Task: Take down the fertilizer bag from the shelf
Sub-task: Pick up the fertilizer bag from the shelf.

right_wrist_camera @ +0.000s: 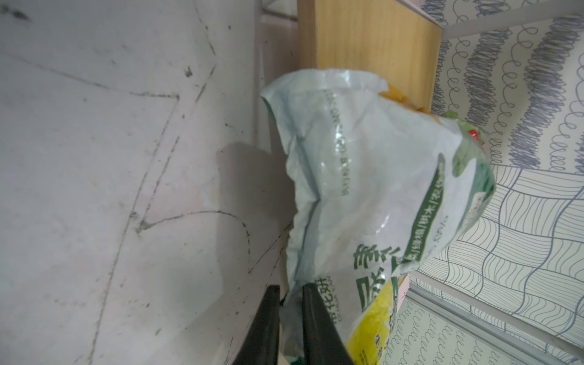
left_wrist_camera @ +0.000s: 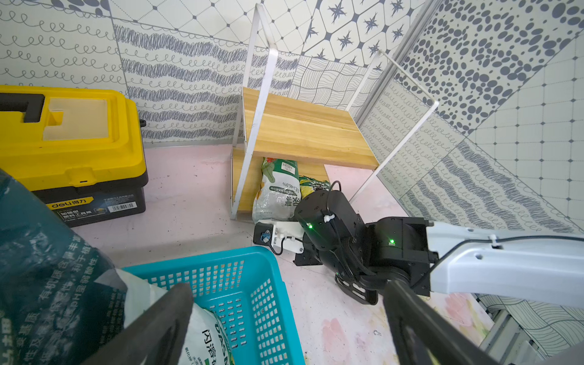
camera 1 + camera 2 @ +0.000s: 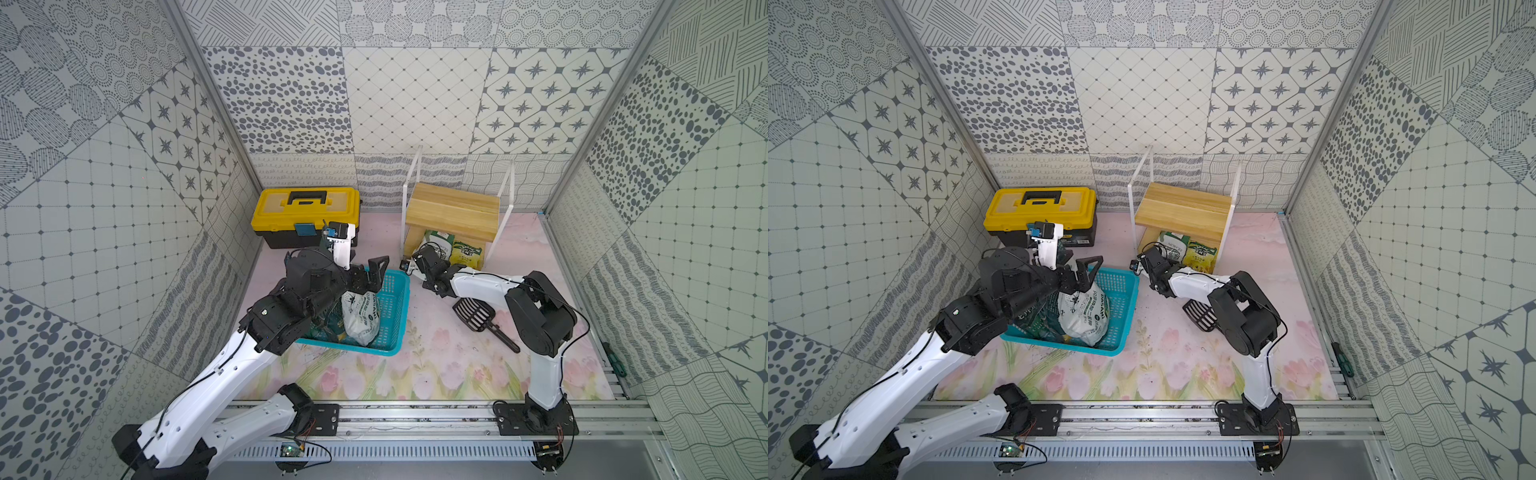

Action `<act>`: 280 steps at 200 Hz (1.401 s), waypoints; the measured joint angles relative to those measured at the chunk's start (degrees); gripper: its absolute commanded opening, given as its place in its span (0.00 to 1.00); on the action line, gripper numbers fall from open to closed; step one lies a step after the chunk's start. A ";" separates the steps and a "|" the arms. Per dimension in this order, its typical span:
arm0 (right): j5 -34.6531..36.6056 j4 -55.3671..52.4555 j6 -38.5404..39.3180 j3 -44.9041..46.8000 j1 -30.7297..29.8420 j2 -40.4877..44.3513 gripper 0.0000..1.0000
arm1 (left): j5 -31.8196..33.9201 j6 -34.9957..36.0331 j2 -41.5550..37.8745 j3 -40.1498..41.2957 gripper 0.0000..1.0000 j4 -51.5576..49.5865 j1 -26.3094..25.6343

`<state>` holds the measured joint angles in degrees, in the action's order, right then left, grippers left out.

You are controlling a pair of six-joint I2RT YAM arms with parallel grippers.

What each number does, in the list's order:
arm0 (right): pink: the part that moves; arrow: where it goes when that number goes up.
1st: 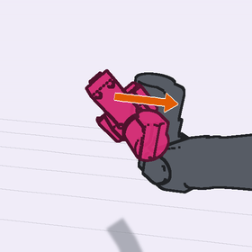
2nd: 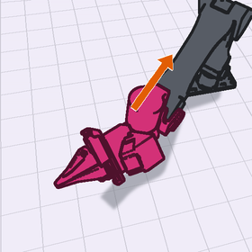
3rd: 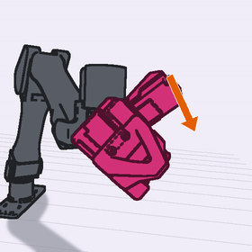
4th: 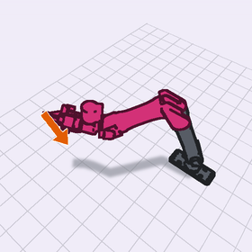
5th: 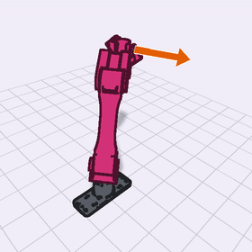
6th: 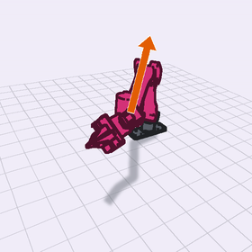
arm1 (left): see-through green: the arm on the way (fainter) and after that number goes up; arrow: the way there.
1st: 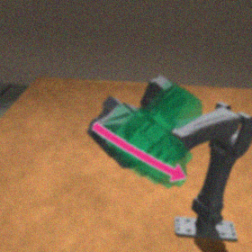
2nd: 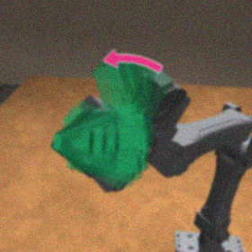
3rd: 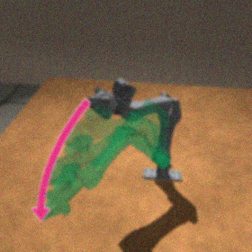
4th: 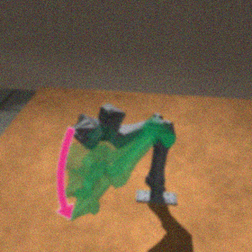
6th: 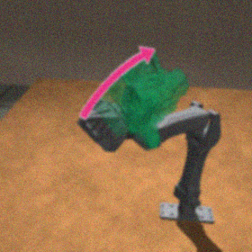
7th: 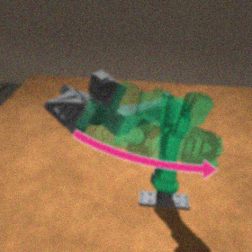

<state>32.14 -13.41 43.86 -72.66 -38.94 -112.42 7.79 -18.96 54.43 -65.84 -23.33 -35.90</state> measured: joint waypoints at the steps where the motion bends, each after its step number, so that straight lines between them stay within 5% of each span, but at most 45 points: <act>1: -0.02 0.00 0.09 0.00 -0.02 0.02 0.00 | 0.02 -0.02 0.00 0.00 1.00 0.00 0.00; 81: -0.44 -0.20 -3.58 0.00 -2.45 2.62 0.00 | 0.31 -0.52 0.46 0.02 1.00 0.02 0.00; 161: -3.74 -9.46 -15.96 -3.93 -3.43 10.97 0.00 | 1.38 -0.48 -1.60 1.20 1.00 0.42 0.00; 280: -21.18 -24.61 -31.45 -17.81 0.85 13.64 0.00 | 2.84 -0.26 -4.81 2.75 1.00 1.44 0.00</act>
<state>10.96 -38.02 12.40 -90.48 -38.09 -98.78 10.63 -19.22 49.63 -63.09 -21.89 -35.90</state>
